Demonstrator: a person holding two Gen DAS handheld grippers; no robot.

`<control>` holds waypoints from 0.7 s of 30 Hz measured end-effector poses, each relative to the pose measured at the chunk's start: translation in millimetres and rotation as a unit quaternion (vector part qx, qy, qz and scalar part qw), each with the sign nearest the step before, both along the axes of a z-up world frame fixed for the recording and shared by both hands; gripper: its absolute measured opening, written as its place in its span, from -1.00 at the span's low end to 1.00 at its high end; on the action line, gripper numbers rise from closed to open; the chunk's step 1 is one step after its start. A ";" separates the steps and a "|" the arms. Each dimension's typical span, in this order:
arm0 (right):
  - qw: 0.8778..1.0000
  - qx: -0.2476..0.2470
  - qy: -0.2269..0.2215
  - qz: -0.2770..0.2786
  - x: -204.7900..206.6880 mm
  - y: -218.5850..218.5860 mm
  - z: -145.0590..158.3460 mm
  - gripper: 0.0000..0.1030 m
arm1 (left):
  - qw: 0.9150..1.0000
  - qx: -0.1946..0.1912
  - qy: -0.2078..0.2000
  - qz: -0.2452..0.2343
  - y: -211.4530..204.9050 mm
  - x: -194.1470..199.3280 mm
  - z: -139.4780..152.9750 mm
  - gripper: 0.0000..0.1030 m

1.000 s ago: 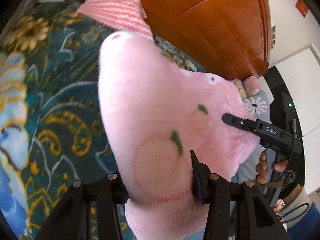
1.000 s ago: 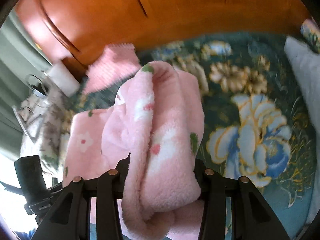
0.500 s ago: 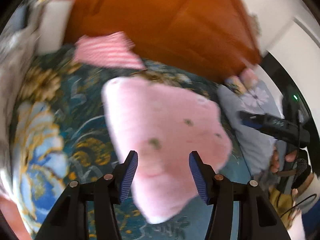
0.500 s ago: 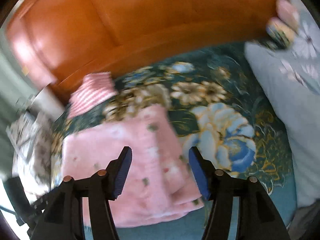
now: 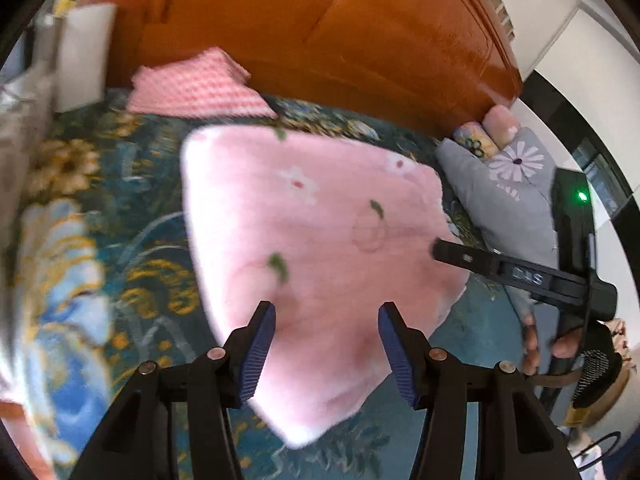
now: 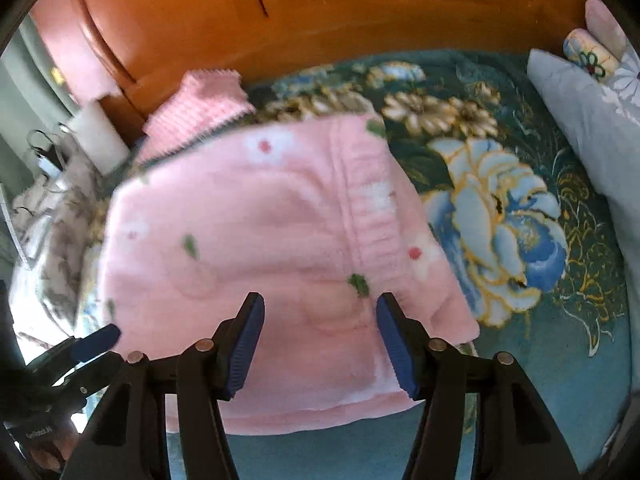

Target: Fold clothes

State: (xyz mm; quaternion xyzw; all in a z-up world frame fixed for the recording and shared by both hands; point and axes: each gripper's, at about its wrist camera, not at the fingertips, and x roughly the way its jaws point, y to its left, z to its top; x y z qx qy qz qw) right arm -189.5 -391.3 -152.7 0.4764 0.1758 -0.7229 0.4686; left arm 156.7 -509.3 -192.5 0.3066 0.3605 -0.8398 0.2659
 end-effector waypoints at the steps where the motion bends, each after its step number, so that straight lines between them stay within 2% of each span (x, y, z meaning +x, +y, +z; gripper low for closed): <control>1: 1.000 -0.007 0.003 0.002 5.1 5.6 4.7 0.16 | 1.000 -0.004 -0.004 0.009 7.7 9.5 0.2 0.12; 4: 1.000 -0.008 0.011 -0.003 16.9 31.2 4.8 0.17 | 0.999 -0.021 -0.031 0.028 30.8 22.1 -5.3 0.15; 6: 1.000 0.009 0.010 -0.014 20.1 45.9 -7.2 0.29 | 0.997 -0.032 -0.058 0.038 51.4 22.4 -14.5 0.23; 8: 0.999 0.032 0.012 -0.026 23.0 64.5 -23.8 0.30 | 0.996 -0.016 -0.080 0.043 67.5 15.3 -27.2 0.29; 11: 0.998 0.047 0.010 -0.039 23.8 82.7 -43.6 0.34 | 0.995 -0.006 -0.085 0.051 81.3 -3.3 -44.1 0.41; 13: 0.998 0.050 0.019 -0.039 25.6 87.5 -51.4 0.52 | 0.993 -0.026 -0.102 0.060 84.7 -19.7 -53.1 0.43; 17: 0.997 0.046 0.054 -0.023 29.0 88.0 -59.9 0.54 | 0.987 -0.058 -0.114 0.099 82.2 -40.8 -63.7 0.45; 21: 0.996 0.034 0.077 -0.023 27.2 86.8 -66.7 0.55 | 0.979 -0.093 -0.127 0.132 80.2 -54.5 -70.2 0.54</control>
